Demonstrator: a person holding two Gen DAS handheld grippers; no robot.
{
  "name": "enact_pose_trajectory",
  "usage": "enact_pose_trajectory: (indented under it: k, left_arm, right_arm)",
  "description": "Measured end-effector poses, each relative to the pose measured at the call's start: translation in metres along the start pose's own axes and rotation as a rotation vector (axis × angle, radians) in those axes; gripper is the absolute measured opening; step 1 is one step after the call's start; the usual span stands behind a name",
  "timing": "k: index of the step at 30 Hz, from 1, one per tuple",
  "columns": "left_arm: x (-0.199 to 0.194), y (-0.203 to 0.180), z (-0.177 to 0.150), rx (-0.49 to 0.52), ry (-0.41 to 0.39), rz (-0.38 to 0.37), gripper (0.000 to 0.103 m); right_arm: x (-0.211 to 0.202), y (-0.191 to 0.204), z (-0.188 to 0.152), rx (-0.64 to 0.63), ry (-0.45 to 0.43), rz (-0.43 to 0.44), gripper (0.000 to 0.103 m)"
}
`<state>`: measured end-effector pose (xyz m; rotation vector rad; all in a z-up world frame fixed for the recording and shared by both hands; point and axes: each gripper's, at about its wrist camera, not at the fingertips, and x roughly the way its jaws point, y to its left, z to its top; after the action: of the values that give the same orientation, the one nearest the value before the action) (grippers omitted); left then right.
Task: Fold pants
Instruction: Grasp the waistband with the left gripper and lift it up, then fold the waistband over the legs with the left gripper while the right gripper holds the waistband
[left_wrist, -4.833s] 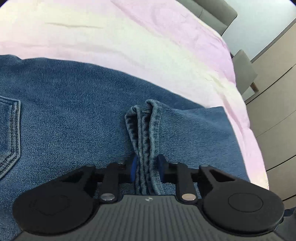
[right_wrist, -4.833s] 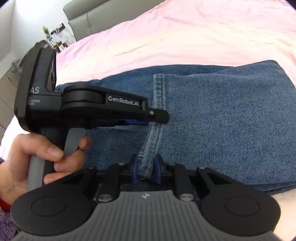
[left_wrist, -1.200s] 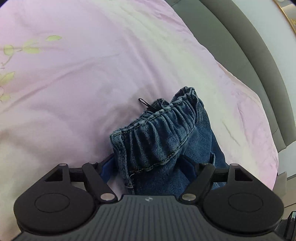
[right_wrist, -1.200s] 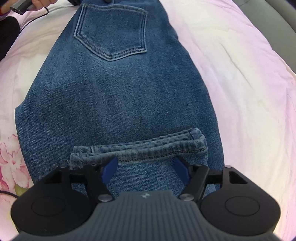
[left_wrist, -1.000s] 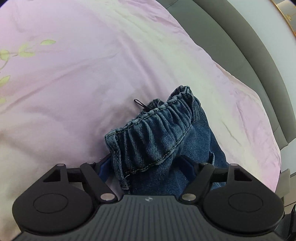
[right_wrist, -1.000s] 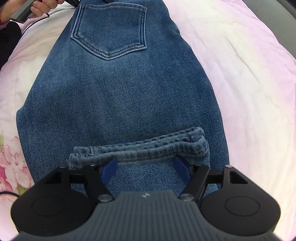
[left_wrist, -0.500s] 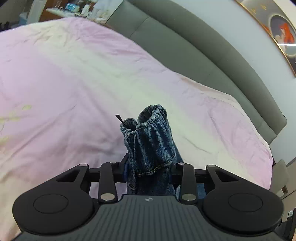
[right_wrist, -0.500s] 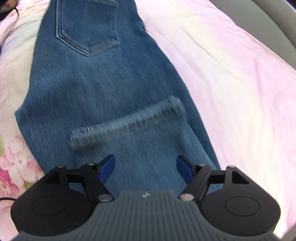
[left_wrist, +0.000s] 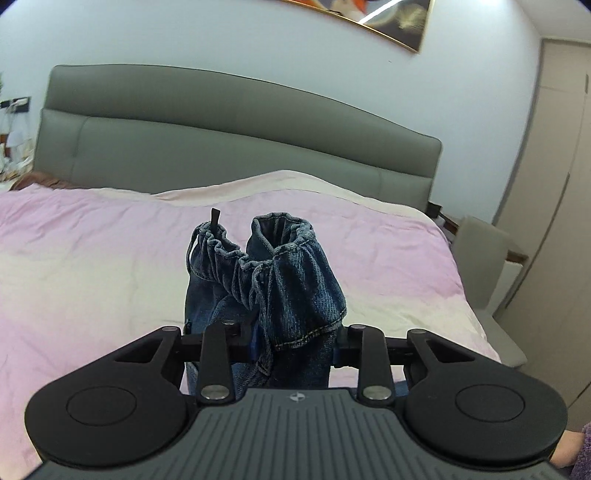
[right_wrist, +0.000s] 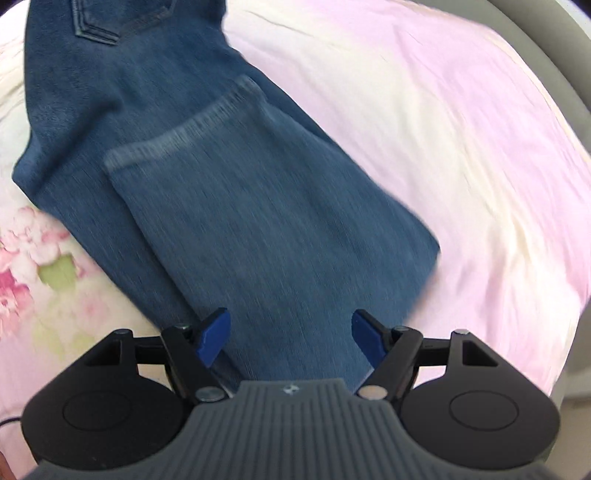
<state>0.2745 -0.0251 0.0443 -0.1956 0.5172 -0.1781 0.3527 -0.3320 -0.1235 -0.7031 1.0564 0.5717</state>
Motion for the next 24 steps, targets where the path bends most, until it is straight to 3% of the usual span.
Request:
enact_pose_trajectory:
  k: [6,12,16,20,24]
  left_arm:
    - [0.059,-0.102,-0.021,0.196,0.111,-0.081,0.035]
    - [0.125,-0.177,-0.079,0.312,0.259,-0.223,0.035]
    - [0.161,-0.198,-0.123,0.371,0.350,-0.274,0.035]
    - [0.189,-0.201,-0.148,0.334,0.451,-0.303,0.036]
    - [0.200,-0.207,-0.156,0.355,0.480,-0.331,0.046]
  right_arm:
    - [-0.007,-0.029,-0.051,0.153,-0.071,0.048,0.069]
    - [-0.012,-0.056,-0.079,0.282,-0.108,0.092,0.069]
    - [-0.011,-0.057,-0.096,0.273,-0.098,0.109,0.069]
    - [-0.009,-0.056,-0.110,0.294,-0.076,0.127,0.069]
    - [-0.013,-0.053,-0.116,0.294,-0.053,0.102,0.069]
